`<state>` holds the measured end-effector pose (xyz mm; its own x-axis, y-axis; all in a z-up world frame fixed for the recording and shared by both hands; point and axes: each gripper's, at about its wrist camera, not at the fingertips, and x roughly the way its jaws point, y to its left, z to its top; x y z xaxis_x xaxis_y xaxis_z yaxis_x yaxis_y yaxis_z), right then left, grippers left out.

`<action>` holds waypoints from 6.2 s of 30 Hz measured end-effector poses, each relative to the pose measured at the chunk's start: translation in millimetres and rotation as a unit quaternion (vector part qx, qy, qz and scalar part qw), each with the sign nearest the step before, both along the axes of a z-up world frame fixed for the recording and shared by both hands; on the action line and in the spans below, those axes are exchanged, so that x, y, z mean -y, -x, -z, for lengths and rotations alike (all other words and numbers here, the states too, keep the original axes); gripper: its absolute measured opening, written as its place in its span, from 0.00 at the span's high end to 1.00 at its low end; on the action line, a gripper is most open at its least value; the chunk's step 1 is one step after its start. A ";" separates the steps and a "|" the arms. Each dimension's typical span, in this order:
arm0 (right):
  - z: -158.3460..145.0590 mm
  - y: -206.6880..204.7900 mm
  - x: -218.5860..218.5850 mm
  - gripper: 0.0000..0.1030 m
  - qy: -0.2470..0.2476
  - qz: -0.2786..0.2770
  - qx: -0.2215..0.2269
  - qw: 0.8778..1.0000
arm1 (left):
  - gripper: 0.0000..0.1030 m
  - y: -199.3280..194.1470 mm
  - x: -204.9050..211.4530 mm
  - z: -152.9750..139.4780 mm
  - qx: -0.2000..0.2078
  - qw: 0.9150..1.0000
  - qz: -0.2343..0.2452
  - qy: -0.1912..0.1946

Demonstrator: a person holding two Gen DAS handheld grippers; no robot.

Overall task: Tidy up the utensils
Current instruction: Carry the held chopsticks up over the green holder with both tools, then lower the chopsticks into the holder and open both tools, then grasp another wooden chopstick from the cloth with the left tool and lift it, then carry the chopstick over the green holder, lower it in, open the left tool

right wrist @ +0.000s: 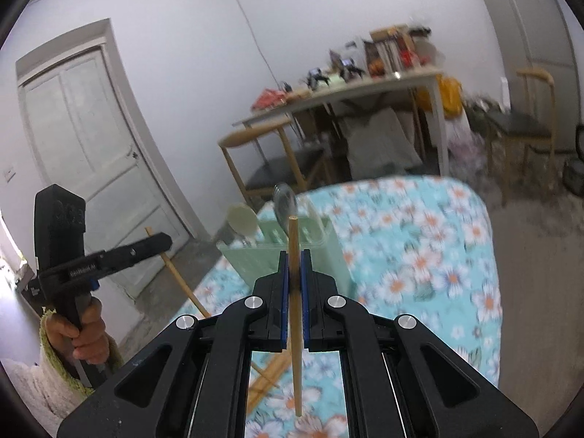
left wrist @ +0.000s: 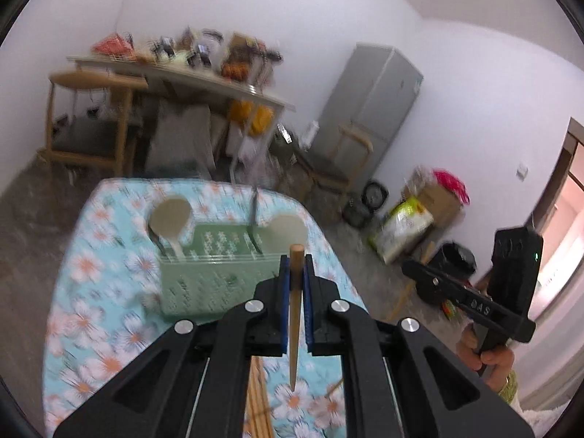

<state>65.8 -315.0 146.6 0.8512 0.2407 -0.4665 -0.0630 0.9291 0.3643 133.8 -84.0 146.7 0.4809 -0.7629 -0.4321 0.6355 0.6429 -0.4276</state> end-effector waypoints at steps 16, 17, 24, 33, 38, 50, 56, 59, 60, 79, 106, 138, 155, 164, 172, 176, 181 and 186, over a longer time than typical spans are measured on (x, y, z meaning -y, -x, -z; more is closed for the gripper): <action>-119.4 -88.1 -12.1 0.96 0.047 0.007 0.157 0.986 | 0.95 -51.1 -21.9 -75.6 0.174 0.974 -0.135 0.052; -121.8 -96.8 -13.0 0.96 0.046 0.008 0.164 0.985 | 0.95 -55.6 -18.7 -70.7 0.179 0.973 -0.137 0.050; -101.9 -148.5 -36.0 0.96 0.091 0.013 0.170 0.981 | 0.95 -79.8 -4.4 -31.5 0.177 0.974 -0.131 0.051; -46.1 -193.4 -55.6 0.96 0.136 -0.013 0.122 0.983 | 0.94 -104.2 7.9 3.7 0.149 0.981 -0.116 0.039; -23.0 -196.4 -59.9 0.96 0.152 -0.029 0.088 0.984 | 0.94 -114.3 12.9 18.3 0.123 0.987 -0.100 0.029; -42.2 -173.4 -72.1 1.00 0.178 -0.032 0.119 0.976 | 0.94 -112.6 21.5 29.0 0.108 0.990 -0.090 0.012; -54.6 -148.6 -66.5 1.00 0.161 -0.030 0.132 0.978 | 0.94 -105.9 23.2 37.9 0.092 0.993 -0.069 -0.008; -58.5 -134.5 -59.4 0.99 0.145 -0.032 0.133 0.980 | 0.83 -103.0 22.7 42.9 0.081 0.995 -0.057 -0.013; -59.1 -128.0 -57.2 0.99 0.141 -0.033 0.132 0.981 | 0.77 -101.3 21.4 43.5 0.078 0.995 -0.058 -0.013; 1.6 -117.5 -15.2 0.86 0.032 -0.057 0.032 0.997 | 0.49 -164.7 -100.1 59.8 0.007 0.978 -0.181 0.103; 41.2 -146.5 15.1 0.82 -0.050 -0.026 -0.017 0.998 | 0.87 -345.2 -6.6 219.3 -0.292 0.940 -0.171 -0.042; 18.1 -22.0 12.1 0.83 -0.070 -0.001 0.029 0.997 | 0.96 -108.1 -70.4 -89.0 0.185 0.954 -0.159 0.172; 40.9 11.3 42.6 0.83 -0.095 0.029 0.013 0.995 | 0.96 -125.9 19.3 -32.6 0.127 0.982 -0.123 0.072; 52.7 9.3 49.4 0.83 -0.110 0.031 0.005 0.993 | 0.96 -120.5 26.4 -33.6 0.153 0.978 -0.135 0.048; 50.8 12.0 45.4 0.81 -0.104 0.026 0.001 0.994 | 0.95 -133.6 41.7 0.0 0.114 0.986 -0.123 0.007; 45.2 10.3 42.7 0.79 -0.096 0.022 0.003 0.995 | 0.65 -134.6 39.0 4.1 0.089 0.990 -0.109 0.014; 28.9 -9.4 27.4 0.71 -0.088 -0.006 0.014 0.996 | 0.49 -116.1 27.9 -5.9 0.112 0.987 -0.111 0.022; 11.1 -50.5 -1.2 0.63 -0.065 -0.050 0.017 0.996 | 0.49 -86.8 1.0 -11.1 0.135 0.982 -0.125 0.033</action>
